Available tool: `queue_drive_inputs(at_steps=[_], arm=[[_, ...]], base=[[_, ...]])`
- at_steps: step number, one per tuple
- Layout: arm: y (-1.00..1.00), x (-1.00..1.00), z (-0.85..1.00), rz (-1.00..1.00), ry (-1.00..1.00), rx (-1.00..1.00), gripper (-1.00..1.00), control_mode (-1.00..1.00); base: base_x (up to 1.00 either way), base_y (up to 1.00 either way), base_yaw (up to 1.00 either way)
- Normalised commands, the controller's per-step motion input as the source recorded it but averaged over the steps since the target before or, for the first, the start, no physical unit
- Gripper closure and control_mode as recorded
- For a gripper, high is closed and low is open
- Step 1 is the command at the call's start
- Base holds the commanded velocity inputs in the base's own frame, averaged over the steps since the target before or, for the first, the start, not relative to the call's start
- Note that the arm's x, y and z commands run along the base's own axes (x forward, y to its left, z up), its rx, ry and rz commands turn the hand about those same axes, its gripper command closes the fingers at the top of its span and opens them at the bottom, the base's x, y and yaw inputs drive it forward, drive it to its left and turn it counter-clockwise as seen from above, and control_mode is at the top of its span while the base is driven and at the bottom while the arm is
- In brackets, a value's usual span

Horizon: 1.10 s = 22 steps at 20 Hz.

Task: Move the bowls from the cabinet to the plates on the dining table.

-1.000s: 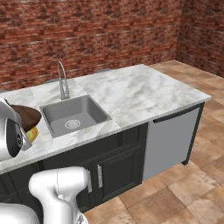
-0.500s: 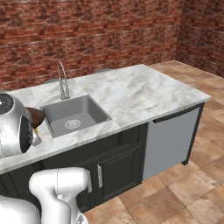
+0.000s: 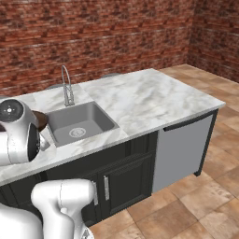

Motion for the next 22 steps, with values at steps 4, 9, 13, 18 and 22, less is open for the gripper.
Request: queue_drive_inputs(at_steps=[4,9,13,18,22], arm=[[0.0,0.15,-0.05,0.07,-0.08,0.0,1.0,-1.0],[0.09,0.12,-0.23,0.08,-0.07,0.0,1.0,-1.0],[0.18,0.13,-0.44,0.08,-0.05,0.0,1.0,-1.0],[0.14,0.2,-0.36,0.08,-0.04,0.0,1.0,-1.0],[0.02,0.23,-0.15,0.05,-0.06,0.0,1.0,-1.0]], base=[[0.0,0.0,0.0],[0.0,0.0,0.0],[0.0,0.0,0.0],[0.0,0.0,0.0],[0.0,0.0,0.0]])
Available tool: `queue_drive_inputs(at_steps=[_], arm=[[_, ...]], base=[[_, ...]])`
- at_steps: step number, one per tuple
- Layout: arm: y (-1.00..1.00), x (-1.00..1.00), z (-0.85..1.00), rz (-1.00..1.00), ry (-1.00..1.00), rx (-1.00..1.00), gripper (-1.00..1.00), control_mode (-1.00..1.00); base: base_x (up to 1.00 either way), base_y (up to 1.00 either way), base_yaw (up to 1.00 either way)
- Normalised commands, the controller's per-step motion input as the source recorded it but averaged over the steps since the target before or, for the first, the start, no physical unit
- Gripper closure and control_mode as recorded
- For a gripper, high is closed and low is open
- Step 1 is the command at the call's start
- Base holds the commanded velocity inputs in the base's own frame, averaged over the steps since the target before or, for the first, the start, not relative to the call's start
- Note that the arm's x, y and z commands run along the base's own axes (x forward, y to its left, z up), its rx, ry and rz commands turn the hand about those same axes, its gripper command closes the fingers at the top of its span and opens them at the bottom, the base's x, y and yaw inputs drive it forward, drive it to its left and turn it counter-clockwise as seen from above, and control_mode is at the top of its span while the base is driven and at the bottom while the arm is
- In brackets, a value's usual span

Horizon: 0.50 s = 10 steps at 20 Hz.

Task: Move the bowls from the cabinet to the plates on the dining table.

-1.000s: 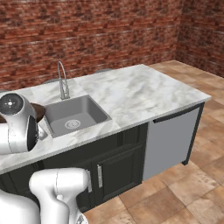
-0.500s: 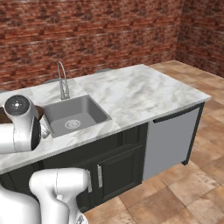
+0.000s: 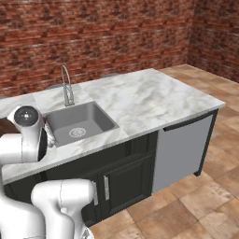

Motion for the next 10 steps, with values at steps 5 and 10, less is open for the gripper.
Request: queue_drive_inputs(at_steps=[5,10], arm=[[0.01,0.31,-0.14,0.05,-0.07,0.0,1.0,-1.0],[0.09,0.35,-0.21,0.06,-0.06,0.0,1.0,-1.0]], base=[[0.0,0.0,0.0],[0.0,0.0,0.0]])
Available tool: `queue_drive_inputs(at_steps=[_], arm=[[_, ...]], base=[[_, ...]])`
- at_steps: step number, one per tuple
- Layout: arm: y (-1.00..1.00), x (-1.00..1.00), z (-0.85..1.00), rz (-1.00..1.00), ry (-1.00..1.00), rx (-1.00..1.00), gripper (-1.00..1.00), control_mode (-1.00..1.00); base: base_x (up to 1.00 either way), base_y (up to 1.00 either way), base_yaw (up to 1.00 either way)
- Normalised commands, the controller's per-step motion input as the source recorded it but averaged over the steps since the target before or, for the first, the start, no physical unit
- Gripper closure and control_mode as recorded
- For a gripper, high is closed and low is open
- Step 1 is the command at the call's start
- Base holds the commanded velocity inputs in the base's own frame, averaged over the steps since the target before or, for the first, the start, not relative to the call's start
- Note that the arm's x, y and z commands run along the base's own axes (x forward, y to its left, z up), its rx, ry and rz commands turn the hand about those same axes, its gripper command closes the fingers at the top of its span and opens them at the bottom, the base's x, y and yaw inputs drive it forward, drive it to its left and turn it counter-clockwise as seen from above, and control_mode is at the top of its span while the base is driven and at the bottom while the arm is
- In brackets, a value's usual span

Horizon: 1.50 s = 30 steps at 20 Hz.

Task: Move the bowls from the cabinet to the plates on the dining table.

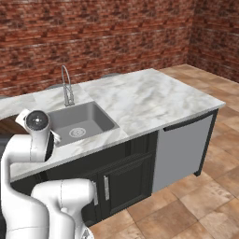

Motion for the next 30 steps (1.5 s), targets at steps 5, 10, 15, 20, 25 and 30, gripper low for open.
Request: queue_drive_inputs(at_steps=[5,10,15,20,25,30], arm=[[0.22,0.34,-0.27,0.05,-0.04,0.0,1.0,-1.0],[0.29,0.31,-0.3,0.06,-0.03,0.0,1.0,-1.0],[0.29,0.31,-0.37,0.06,-0.01,0.01,1.0,-1.0],[0.23,0.32,-0.31,0.06,0.0,0.01,1.0,-1.0],[0.18,0.26,-0.25,0.06,0.0,0.0,1.0,-1.0],[0.17,0.21,-0.21,0.06,0.0,0.01,1.0,-1.0]], base=[[0.0,0.0,0.0],[0.0,0.0,0.0],[0.0,0.0,0.0],[0.0,0.0,0.0],[0.0,0.0,0.0],[0.0,0.0,0.0]])
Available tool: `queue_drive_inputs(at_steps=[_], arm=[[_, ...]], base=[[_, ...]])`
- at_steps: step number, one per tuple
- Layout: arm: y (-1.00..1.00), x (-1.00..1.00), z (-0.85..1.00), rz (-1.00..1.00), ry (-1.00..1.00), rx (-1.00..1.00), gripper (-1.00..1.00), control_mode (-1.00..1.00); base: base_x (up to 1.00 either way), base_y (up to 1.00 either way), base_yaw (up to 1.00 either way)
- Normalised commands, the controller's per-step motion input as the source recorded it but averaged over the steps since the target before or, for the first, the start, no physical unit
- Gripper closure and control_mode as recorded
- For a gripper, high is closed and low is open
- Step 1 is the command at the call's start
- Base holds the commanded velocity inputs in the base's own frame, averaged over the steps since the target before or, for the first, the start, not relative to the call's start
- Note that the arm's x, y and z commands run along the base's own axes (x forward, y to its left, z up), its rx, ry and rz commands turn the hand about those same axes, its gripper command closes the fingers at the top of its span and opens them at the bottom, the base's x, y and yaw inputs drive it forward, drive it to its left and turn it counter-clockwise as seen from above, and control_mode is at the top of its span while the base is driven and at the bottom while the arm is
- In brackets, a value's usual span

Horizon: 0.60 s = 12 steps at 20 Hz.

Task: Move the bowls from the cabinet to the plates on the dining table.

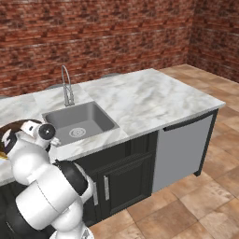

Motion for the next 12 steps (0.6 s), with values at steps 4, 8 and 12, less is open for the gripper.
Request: queue_drive_inputs(at_steps=[4,8,12], arm=[[0.14,0.28,-0.24,0.06,0.0,0.0,1.0,-1.0],[0.11,0.3,-0.28,0.06,0.0,0.0,1.0,-1.0],[0.06,0.33,-0.3,0.06,0.0,0.0,1.0,-1.0]], base=[[0.0,0.0,0.0],[0.0,0.0,0.0],[0.0,0.0,0.0]])
